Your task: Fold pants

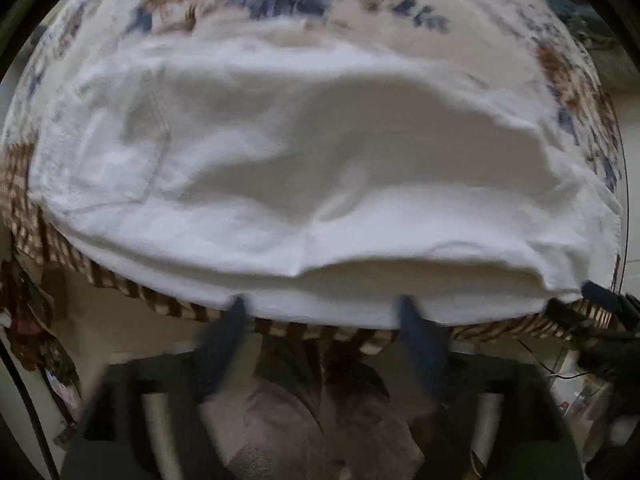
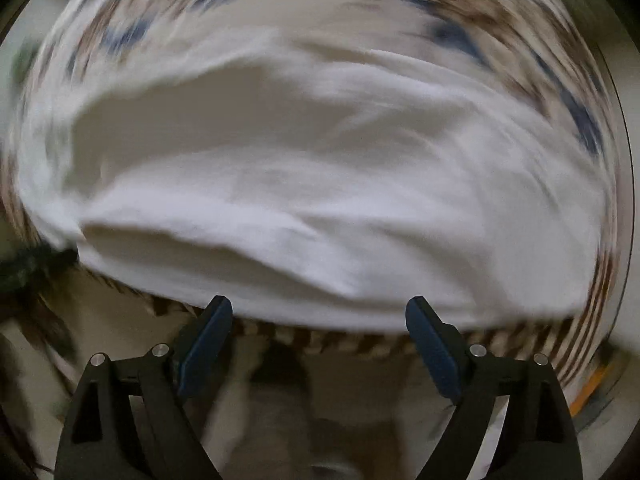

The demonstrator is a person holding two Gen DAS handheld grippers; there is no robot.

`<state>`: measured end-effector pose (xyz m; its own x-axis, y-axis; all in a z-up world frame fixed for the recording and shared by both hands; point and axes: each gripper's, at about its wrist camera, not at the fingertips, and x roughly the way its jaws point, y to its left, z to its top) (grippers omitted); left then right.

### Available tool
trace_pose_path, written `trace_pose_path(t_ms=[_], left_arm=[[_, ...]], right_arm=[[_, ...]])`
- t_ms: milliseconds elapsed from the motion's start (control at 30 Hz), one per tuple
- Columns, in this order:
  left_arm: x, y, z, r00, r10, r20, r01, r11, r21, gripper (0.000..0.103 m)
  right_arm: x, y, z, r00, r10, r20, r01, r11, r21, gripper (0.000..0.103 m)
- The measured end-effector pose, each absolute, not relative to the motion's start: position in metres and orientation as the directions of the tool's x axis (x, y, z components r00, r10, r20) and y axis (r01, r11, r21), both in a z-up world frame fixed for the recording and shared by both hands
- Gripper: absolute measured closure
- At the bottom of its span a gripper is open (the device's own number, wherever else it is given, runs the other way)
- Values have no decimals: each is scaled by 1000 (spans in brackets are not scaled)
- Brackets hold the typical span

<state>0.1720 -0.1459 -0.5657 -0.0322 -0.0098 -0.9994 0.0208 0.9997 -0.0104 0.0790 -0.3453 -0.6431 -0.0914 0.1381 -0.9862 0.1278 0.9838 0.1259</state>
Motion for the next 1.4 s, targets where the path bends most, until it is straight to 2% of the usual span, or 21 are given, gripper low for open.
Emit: trace_pose_path(t_ms=[33, 133, 200, 267, 333, 433, 500, 533, 567, 600, 667, 700, 733, 767, 1000, 1133, 1233, 1300, 1333, 1367, 1400], left_arm=[[174, -152, -560, 3, 2, -1000, 40, 999, 2, 10], [185, -166, -562, 34, 33, -999, 66, 997, 35, 9], [194, -161, -574, 9, -1, -1000, 7, 1000, -1, 10], [195, -144, -586, -18, -41, -999, -108, 993, -39, 10], [198, -129, -595, -42, -103, -994, -210, 973, -92, 10], [202, -104, -621, -109, -225, -968, -370, 913, -170, 15], [205, -91, -636, -126, -271, -954, -445, 875, -190, 23], [207, -87, -641, -117, -294, -949, -469, 858, -208, 33], [209, -84, -647, -106, -305, -946, -487, 845, -218, 49], [211, -82, -653, -105, -280, -954, -492, 848, -195, 58], [212, -76, -657, -79, -265, -961, -500, 845, -192, 84], [213, -73, -656, -61, -246, -967, -497, 848, -184, 89], [214, -70, -655, -51, -229, -972, -492, 853, -175, 101], [213, -69, -650, -38, -209, -977, -479, 862, -166, 102], [196, -71, -636, -43, -214, -976, -397, 900, -180, 102], [186, -78, -649, -60, -205, -977, -391, 906, -166, 102], [196, -83, -651, -59, -233, -971, -400, 896, -191, 99], [197, -73, -642, -32, -258, -966, -422, 879, -221, 98], [189, -64, -634, -28, -260, -965, -429, 875, -223, 92], [187, -57, -628, -23, -259, -966, -442, 869, -223, 79], [183, -42, -622, -13, -261, -965, -462, 858, -226, 72]], right_arm=[[73, -364, -638, -82, 164, -983, 216, 966, 144, 12], [47, -438, -636, -4, 269, -963, 560, 799, 221, 13], [27, -471, -651, 92, 411, -907, 728, 594, 343, 22], [13, -475, -668, 140, 497, -856, 802, 450, 393, 40], [8, -462, -684, 147, 560, -815, 833, 374, 407, 47], [10, -449, -706, 163, 620, -767, 857, 296, 421, 48], [8, -441, -719, 190, 622, -759, 875, 243, 418, 49], [9, -440, -723, 204, 615, -762, 879, 227, 419, 60], [9, -436, -728, 219, 601, -768, 884, 211, 417, 77], [10, -433, -731, 225, 586, -778, 891, 200, 408, 79], [12, -429, -729, 216, 545, -810, 902, 206, 380, 87], [13, -427, -726, 208, 531, -822, 901, 224, 372, 88], [16, -422, -718, 195, 505, -841, 896, 258, 363, 90], [15, -421, -711, 191, 491, -850, 890, 278, 360, 91], [18, -414, -668, 116, 408, -906, 845, 439, 306, 93], [24, -415, -680, 62, 411, -909, 840, 470, 270, 93], [39, -403, -691, -36, 389, -920, 790, 576, 213, 92], [53, -390, -693, -91, 400, -912, 760, 619, 196, 83], [57, -385, -692, -95, 424, -901, 755, 621, 213, 67], [62, -375, -689, -87, 464, -882, 750, 612, 249, 48], [64, -370, -685, -76, 478, -875, 748, 607, 267, 43]])
